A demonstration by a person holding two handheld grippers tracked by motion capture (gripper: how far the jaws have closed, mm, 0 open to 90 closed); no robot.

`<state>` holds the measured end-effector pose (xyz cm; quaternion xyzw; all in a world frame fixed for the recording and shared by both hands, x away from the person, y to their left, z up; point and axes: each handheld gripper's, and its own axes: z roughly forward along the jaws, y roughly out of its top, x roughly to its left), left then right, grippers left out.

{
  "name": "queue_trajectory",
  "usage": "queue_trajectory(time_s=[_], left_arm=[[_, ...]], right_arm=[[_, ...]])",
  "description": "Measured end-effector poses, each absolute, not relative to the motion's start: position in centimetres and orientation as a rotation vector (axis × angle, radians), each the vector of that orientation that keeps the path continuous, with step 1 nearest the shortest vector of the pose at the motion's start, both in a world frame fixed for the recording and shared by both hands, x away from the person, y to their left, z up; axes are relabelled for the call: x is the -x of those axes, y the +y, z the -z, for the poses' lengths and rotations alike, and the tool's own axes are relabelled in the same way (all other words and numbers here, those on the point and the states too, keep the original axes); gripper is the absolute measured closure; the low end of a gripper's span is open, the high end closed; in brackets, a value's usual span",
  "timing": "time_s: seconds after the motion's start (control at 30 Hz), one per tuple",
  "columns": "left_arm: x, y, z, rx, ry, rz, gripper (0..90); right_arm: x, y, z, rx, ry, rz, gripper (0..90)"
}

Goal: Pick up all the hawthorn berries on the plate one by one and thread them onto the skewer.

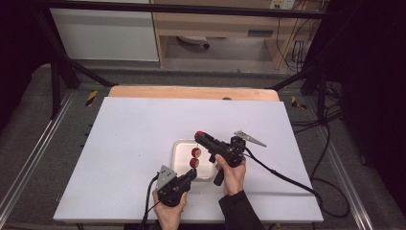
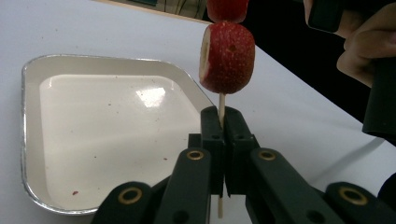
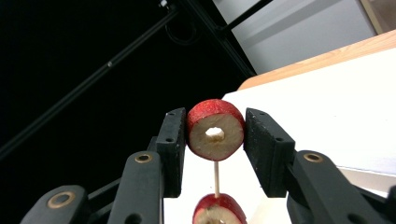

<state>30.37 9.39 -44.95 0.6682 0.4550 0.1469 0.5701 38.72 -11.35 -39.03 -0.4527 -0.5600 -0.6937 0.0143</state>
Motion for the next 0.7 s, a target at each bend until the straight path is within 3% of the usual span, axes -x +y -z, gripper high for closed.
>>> queue_trajectory(time_s=[0.53,0.6,0.7], left_arm=[[-30.8,9.4,44.7,-1.603,1.054,-0.352,88.3],[-30.8,9.7,44.6,-1.604,1.054,-0.358,88.3],[-30.8,10.0,44.7,-1.616,1.058,-0.367,88.3]], right_arm=[[-38.5,-11.4,39.5,1.338,-1.925,2.033,59.7],[-38.5,-11.7,39.2,1.332,-1.966,2.048,45.2],[-38.4,-12.2,38.8,1.322,-2.054,2.040,37.3]])
